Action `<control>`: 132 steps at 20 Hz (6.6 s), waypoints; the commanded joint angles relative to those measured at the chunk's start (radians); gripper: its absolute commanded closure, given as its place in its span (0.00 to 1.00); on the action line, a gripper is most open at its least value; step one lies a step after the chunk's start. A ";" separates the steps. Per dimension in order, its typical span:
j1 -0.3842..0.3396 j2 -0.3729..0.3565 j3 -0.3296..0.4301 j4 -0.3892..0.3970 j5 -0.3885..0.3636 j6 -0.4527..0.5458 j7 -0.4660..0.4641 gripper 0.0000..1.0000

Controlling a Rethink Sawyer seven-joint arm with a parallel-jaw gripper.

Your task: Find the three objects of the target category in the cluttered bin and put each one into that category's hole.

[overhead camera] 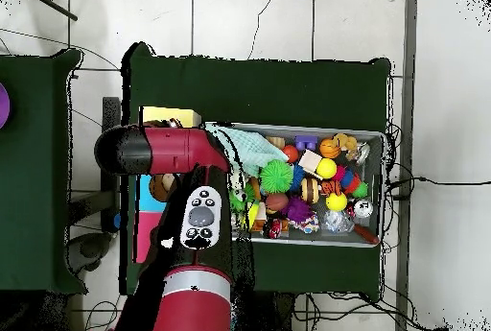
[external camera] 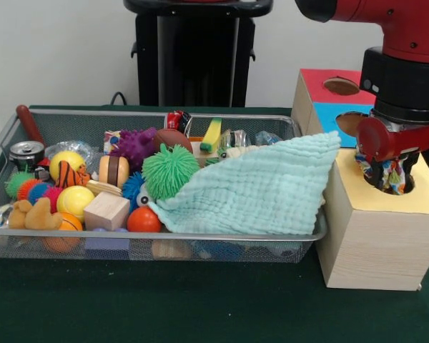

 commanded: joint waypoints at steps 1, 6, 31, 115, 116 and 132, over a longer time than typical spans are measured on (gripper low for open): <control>0.007 -0.062 0.023 0.057 -0.033 0.144 0.139 0.00; -0.003 -0.098 0.034 0.076 -0.026 0.145 0.132 0.00; 0.002 -0.122 0.027 0.072 -0.045 0.184 0.118 0.00; -0.071 -0.204 0.108 0.079 -0.047 0.191 0.106 1.00; -0.075 -0.193 0.114 0.076 -0.046 0.177 0.104 1.00; -0.296 -0.132 0.429 0.207 -0.039 -0.044 0.020 1.00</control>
